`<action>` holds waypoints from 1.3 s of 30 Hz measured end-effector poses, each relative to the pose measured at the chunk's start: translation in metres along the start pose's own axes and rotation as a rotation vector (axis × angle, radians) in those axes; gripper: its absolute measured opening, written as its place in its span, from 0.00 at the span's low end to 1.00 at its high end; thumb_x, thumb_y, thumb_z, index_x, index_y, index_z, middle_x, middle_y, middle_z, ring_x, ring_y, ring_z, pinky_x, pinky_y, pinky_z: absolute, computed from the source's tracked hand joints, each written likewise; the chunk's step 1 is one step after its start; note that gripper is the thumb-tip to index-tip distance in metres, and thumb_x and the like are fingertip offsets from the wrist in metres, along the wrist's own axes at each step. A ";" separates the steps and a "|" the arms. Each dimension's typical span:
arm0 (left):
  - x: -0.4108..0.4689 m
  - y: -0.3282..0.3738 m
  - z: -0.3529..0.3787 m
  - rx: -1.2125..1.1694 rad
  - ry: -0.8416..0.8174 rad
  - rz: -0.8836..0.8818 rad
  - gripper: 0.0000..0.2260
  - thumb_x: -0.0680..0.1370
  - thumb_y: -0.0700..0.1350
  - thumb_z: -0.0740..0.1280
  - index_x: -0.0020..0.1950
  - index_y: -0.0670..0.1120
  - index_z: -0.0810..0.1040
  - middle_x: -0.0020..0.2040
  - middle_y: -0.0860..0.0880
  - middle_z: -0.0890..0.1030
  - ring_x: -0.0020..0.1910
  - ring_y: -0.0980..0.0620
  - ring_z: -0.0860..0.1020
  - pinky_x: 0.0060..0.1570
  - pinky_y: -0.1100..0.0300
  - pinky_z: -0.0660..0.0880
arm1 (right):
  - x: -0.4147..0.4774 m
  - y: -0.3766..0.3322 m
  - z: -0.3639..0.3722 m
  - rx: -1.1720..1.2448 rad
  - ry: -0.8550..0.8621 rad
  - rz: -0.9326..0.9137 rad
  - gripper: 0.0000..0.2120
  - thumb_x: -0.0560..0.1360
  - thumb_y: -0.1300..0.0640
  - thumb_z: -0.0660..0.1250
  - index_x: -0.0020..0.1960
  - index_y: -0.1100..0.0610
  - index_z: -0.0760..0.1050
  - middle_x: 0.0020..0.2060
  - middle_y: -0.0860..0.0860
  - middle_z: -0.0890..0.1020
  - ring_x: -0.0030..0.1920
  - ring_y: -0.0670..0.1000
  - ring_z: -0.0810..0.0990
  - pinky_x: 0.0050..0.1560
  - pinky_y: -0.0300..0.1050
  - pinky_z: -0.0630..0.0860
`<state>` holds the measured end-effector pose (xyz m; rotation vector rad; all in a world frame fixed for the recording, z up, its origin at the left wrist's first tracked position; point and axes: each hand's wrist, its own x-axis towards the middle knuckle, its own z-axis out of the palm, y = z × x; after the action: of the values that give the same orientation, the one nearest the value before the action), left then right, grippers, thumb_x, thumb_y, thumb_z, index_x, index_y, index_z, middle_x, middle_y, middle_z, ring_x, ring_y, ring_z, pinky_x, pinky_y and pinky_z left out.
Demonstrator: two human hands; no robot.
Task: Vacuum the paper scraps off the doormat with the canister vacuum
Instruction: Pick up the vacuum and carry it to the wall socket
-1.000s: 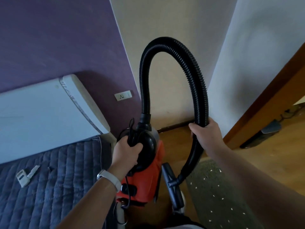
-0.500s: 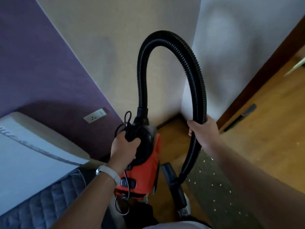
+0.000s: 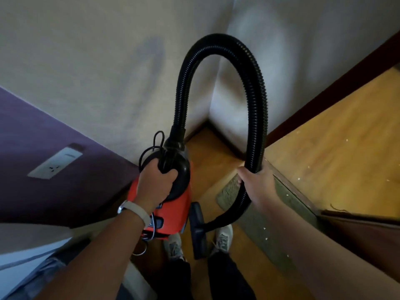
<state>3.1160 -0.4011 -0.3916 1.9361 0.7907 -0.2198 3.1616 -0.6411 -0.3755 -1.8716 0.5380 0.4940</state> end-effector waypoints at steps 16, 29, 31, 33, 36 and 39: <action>0.221 -0.163 0.159 0.139 0.008 0.131 0.05 0.74 0.44 0.68 0.41 0.48 0.74 0.34 0.45 0.79 0.32 0.44 0.79 0.36 0.52 0.75 | 0.217 0.164 0.100 0.179 -0.021 0.064 0.05 0.72 0.62 0.67 0.43 0.59 0.70 0.29 0.54 0.75 0.29 0.53 0.75 0.36 0.51 0.75; 0.326 -0.258 0.251 0.209 -0.007 0.181 0.08 0.73 0.50 0.68 0.41 0.46 0.73 0.36 0.45 0.79 0.32 0.43 0.79 0.37 0.45 0.80 | 0.350 0.243 0.139 0.254 0.005 -0.046 0.05 0.75 0.61 0.68 0.47 0.58 0.72 0.31 0.54 0.73 0.30 0.52 0.74 0.35 0.48 0.75; 0.333 -0.266 0.262 0.200 -0.017 0.169 0.08 0.72 0.50 0.68 0.41 0.46 0.73 0.36 0.45 0.79 0.32 0.42 0.79 0.37 0.43 0.81 | 0.363 0.258 0.146 0.266 0.011 -0.045 0.04 0.76 0.60 0.68 0.48 0.56 0.73 0.33 0.53 0.74 0.32 0.52 0.75 0.36 0.48 0.76; 0.341 -0.275 0.273 0.193 -0.037 0.150 0.08 0.71 0.50 0.67 0.40 0.47 0.72 0.36 0.45 0.79 0.33 0.42 0.79 0.38 0.41 0.81 | 0.374 0.271 0.154 0.263 0.012 -0.040 0.04 0.76 0.60 0.68 0.46 0.53 0.73 0.34 0.52 0.75 0.33 0.51 0.76 0.38 0.48 0.77; 0.351 -0.285 0.286 0.176 -0.039 0.120 0.08 0.71 0.51 0.67 0.40 0.48 0.72 0.37 0.45 0.79 0.35 0.42 0.80 0.39 0.42 0.81 | 0.392 0.280 0.160 0.210 0.033 -0.060 0.04 0.75 0.58 0.68 0.44 0.54 0.73 0.31 0.52 0.76 0.33 0.52 0.77 0.39 0.50 0.76; 0.361 -0.287 0.296 0.180 -0.037 0.119 0.07 0.74 0.50 0.67 0.42 0.48 0.73 0.39 0.45 0.80 0.34 0.43 0.81 0.39 0.44 0.81 | 0.408 0.291 0.162 0.087 0.077 -0.083 0.06 0.72 0.55 0.69 0.42 0.57 0.74 0.32 0.53 0.79 0.33 0.52 0.78 0.37 0.47 0.74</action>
<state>3.2716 -0.4135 -0.9171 2.1347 0.6474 -0.2617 3.3113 -0.6375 -0.8806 -1.8274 0.5220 0.3396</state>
